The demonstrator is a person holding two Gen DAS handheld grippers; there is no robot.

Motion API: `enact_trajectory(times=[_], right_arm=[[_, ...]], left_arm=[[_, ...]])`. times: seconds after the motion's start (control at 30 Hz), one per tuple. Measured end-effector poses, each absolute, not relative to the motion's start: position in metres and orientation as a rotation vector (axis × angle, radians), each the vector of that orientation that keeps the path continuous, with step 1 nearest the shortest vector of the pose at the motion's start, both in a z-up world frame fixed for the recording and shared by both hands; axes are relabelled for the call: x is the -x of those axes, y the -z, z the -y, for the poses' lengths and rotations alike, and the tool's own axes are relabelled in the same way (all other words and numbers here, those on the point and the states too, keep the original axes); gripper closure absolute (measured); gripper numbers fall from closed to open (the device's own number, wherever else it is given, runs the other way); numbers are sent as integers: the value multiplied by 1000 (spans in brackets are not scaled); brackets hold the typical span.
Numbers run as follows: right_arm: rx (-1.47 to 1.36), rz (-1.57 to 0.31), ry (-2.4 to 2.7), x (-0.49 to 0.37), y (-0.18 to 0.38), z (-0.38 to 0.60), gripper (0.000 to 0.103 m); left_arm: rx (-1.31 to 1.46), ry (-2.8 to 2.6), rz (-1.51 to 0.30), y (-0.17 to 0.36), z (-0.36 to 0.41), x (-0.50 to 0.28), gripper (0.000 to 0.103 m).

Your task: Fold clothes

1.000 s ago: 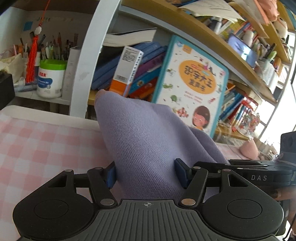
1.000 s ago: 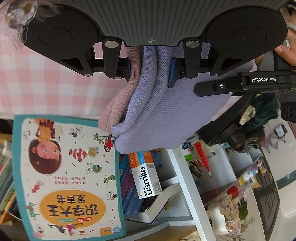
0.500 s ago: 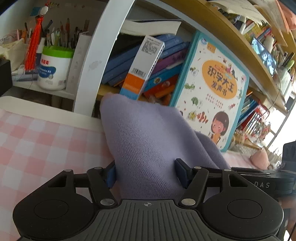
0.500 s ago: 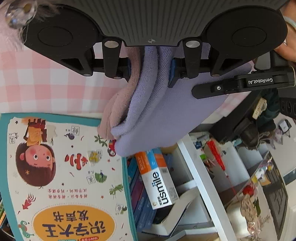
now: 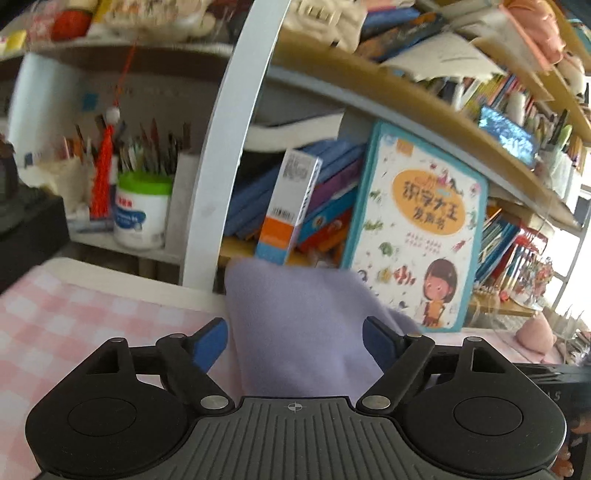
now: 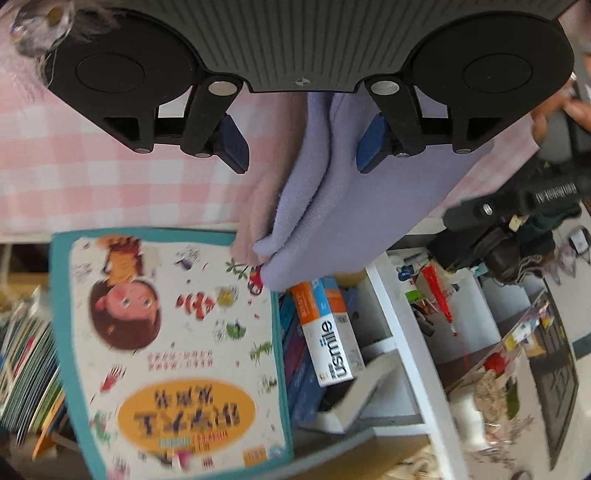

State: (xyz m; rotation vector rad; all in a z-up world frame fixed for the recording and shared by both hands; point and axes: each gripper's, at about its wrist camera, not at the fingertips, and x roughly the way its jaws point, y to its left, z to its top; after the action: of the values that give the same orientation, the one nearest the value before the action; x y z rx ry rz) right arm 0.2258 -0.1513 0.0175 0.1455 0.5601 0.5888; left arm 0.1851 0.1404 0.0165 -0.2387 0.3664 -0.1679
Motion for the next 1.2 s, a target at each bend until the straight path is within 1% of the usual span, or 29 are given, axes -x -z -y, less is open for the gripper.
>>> enact_trajectory(times=[0.03, 0.2, 0.27, 0.43, 0.47, 0.7, 0.77, 0.87, 1.0, 1.2], right_arm=[[-141, -555, -574, -219, -19, 155, 40], [-139, -560, -498, -185, -21, 174, 37], [-132, -556, -468, -171, -19, 179, 31], [-68, -532, -392, -143, -13, 182, 26], [-58, -525, -381, -140, -12, 182, 24], [45, -464, -363, -117, -8, 170, 21], [71, -452, -367, -114, -6, 166, 18], [100, -434, -369, -111, -7, 162, 17], [109, -426, -341, -110, -7, 161, 16], [75, -410, -317, -112, -8, 164, 10]], left_arm=[[234, 162, -360, -19, -138, -178, 16], [229, 155, -367, -25, -121, -146, 12], [217, 144, -374, -25, -112, -133, 10], [129, 87, -391, -22, -89, -113, 6], [108, 76, -392, -21, -84, -109, 6], [43, 47, -384, -15, -68, -90, 5], [38, 39, -393, -13, -67, -88, 5], [33, 34, -400, -9, -66, -87, 4], [-2, 22, -406, -4, -62, -88, 4], [-41, 9, -402, -2, -59, -88, 4]])
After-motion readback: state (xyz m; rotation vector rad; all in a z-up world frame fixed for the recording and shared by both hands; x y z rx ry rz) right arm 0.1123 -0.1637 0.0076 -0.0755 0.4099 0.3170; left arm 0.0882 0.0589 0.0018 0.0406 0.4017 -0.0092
